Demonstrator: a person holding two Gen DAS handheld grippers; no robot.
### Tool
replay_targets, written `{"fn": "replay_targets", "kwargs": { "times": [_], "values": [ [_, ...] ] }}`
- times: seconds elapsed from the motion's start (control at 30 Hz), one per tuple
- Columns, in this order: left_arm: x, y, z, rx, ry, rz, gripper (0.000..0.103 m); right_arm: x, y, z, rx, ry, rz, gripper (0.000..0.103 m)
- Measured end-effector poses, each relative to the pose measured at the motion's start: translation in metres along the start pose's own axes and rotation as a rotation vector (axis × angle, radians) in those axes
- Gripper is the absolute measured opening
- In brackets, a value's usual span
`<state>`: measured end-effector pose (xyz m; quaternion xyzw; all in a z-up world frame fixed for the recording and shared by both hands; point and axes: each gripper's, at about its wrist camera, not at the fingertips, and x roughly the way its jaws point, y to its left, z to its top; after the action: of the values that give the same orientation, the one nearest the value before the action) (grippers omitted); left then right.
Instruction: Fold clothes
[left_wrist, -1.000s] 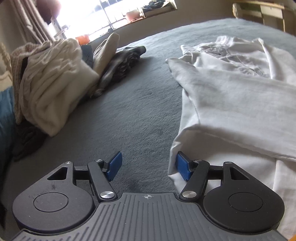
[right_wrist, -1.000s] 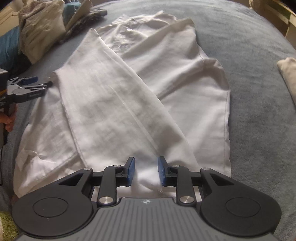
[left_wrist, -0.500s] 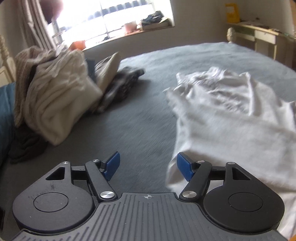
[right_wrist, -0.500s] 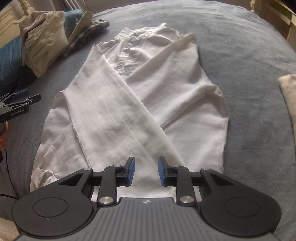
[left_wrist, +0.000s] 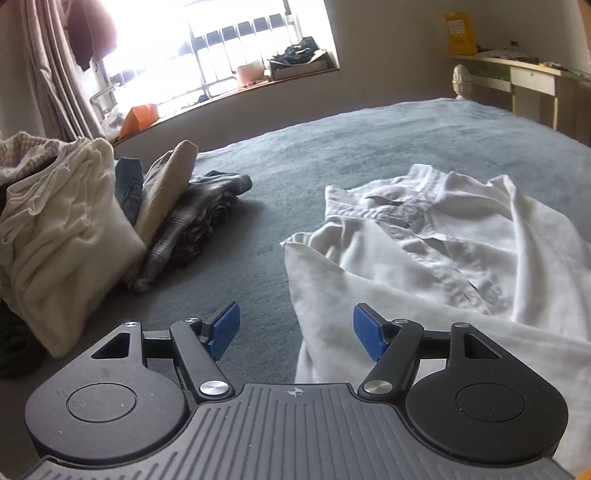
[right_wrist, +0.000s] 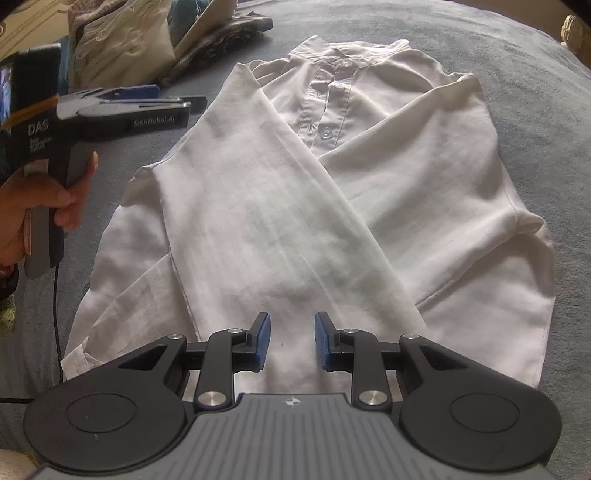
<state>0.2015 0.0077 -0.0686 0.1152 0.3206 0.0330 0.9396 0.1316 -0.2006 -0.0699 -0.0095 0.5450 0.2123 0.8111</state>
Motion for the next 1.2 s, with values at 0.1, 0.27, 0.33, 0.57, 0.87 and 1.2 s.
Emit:
{"fn": "replay_targets", "kwargs": {
  "times": [0.1, 0.27, 0.33, 0.57, 0.87, 1.2],
  "values": [
    [0.018, 0.006, 0.001, -0.039, 0.029, 0.008, 0.068, 0.006, -0.007, -0.003, 0.014, 0.003, 0.006, 0.021],
    [0.046, 0.002, -0.009, -0.041, 0.101, 0.022, 0.068, 0.009, -0.011, -0.007, 0.001, 0.002, 0.017, 0.019],
    [0.051, 0.002, -0.013, -0.058, 0.124, 0.022, 0.068, 0.004, -0.008, -0.003, -0.022, 0.004, 0.004, 0.019],
    [0.053, -0.002, -0.012, -0.038, 0.129, 0.033, 0.069, -0.013, 0.014, 0.032, -0.125, -0.111, 0.017, 0.019],
    [0.056, -0.003, -0.009, -0.027, 0.143, 0.029, 0.069, 0.038, 0.01, 0.041, -0.102, -0.039, 0.027, 0.019],
    [0.056, -0.006, -0.009, -0.018, 0.142, 0.043, 0.071, 0.03, 0.002, 0.057, -0.067, -0.093, 0.032, 0.019]
  ]
}}
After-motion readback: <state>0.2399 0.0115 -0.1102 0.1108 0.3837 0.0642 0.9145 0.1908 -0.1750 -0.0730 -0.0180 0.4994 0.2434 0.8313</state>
